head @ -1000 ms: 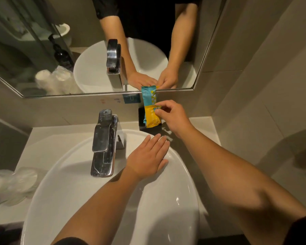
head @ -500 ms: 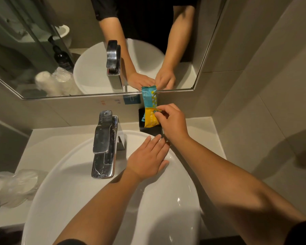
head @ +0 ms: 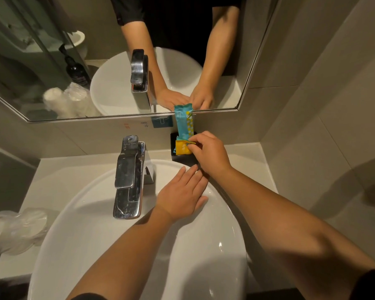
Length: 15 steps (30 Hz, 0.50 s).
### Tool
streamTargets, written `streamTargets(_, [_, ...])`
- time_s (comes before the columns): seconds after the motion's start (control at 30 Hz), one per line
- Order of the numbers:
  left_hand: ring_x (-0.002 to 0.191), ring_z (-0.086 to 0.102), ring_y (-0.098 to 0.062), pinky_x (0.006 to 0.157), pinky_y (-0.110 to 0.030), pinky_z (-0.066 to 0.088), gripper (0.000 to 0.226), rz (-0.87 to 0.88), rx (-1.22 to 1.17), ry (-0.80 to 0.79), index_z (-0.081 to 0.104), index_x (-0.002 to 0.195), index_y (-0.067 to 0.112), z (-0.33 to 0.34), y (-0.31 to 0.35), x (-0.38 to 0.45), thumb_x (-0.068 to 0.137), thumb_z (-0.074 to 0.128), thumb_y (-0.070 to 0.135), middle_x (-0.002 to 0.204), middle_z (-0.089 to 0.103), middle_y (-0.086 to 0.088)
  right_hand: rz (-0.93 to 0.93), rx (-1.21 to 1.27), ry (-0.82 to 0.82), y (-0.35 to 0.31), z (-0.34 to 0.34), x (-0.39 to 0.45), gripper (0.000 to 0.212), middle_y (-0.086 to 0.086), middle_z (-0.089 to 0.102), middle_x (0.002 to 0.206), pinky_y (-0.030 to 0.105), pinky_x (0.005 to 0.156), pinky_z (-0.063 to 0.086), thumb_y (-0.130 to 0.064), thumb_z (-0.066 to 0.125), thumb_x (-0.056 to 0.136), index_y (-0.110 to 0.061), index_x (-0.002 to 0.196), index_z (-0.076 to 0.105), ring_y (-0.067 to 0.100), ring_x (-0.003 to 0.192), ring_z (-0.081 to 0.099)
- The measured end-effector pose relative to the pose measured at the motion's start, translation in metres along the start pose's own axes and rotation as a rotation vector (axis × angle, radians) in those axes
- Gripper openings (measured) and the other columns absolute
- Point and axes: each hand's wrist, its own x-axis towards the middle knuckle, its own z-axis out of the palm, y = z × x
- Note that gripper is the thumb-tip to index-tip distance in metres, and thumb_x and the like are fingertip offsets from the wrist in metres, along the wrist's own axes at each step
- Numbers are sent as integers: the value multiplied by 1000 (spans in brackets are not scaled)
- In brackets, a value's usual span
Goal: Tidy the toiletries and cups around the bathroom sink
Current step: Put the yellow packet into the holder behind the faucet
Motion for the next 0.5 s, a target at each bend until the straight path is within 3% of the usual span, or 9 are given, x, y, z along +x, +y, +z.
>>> streamTargets(0.17, [134, 44, -33, 111, -49, 35, 57, -3, -3, 19, 46, 139, 9, 4, 0, -1, 98, 32, 48, 141, 51, -13, 64, -107, -197, 4, -7, 12, 27, 5, 62, 116, 31, 88, 49, -25, 63, 92, -17, 117, 68, 20, 104, 59])
streamTargets(0.3, [133, 44, -33, 111, -49, 36, 58, -6, 1, 11, 45, 140, 9, 4, 0, -1, 98, 32, 48, 141, 51, -14, 88, -127, -306, 0, -11, 19, 34, 5, 63, 120, 29, 90, 46, -25, 67, 89, -16, 121, 66, 19, 106, 59])
streamTargets(0.4, [134, 43, -34, 110, -49, 36, 59, -11, -2, 2, 44, 141, 8, 4, 0, -1, 98, 33, 47, 142, 50, -14, 128, 10, -315, 0, -14, 18, 37, 2, 65, 107, 30, 91, 51, -21, 71, 85, -14, 121, 64, 14, 96, 60])
streamTargets(0.5, [135, 42, -33, 111, -49, 34, 59, -11, -8, -6, 42, 142, 9, 2, 0, -1, 98, 32, 47, 144, 48, -13, 120, 42, -252, 6, -15, 14, 27, 0, 62, 103, 29, 86, 51, -19, 71, 85, -16, 112, 67, 15, 93, 60])
